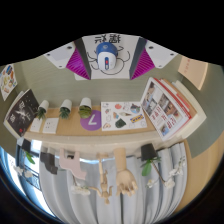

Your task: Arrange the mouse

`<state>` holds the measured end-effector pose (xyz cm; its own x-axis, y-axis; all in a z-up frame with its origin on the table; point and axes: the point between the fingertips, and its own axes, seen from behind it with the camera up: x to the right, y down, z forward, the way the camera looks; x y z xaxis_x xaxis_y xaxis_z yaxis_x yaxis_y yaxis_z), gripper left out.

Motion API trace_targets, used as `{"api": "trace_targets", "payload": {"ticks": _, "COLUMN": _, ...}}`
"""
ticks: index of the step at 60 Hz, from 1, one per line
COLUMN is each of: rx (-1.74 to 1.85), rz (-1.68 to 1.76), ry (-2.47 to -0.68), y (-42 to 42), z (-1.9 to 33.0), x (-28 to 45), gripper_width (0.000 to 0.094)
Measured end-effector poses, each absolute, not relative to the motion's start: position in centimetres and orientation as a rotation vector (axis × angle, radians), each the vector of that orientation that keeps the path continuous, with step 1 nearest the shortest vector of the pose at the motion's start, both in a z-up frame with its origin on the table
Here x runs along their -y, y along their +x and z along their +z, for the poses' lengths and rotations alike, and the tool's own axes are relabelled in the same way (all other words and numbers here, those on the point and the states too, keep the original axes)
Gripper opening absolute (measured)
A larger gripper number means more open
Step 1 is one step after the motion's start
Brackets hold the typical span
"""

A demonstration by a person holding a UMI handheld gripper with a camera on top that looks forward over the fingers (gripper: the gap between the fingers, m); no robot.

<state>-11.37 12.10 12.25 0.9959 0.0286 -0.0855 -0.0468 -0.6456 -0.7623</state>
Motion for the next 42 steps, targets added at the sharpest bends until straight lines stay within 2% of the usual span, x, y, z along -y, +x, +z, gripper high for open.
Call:
{"api": "trace_targets", "payload": {"ticks": 3, "rx": -0.006, "rz": 0.112, "ry": -2.229, "y": -11.5, "z": 15.5, "x": -11.1, "gripper_width": 0.0797}}
{"api": "trace_targets", "payload": {"ticks": 9, "rx": 0.006, "rz": 0.094, "ry": -2.149, "y": -11.6, "z": 21.5, "x": -8.1, "gripper_width": 0.0786}}
{"api": "trace_targets", "payload": {"ticks": 20, "rx": -0.004, "rz": 0.025, "ry": -2.061, "y": -10.8, "z": 28.2, "x": -0.5, "gripper_width": 0.0786}}
{"api": "trace_targets", "payload": {"ticks": 30, "rx": 0.009, "rz": 0.031, "ry": -2.048, "y": -10.9, "z": 30.0, "x": 5.8, "gripper_width": 0.0788}}
{"api": "trace_targets", "payload": {"ticks": 42, "rx": 0.009, "rz": 0.023, "ry": -2.077, "y": -9.9, "z": 29.1, "x": 10.8, "gripper_width": 0.0795}}
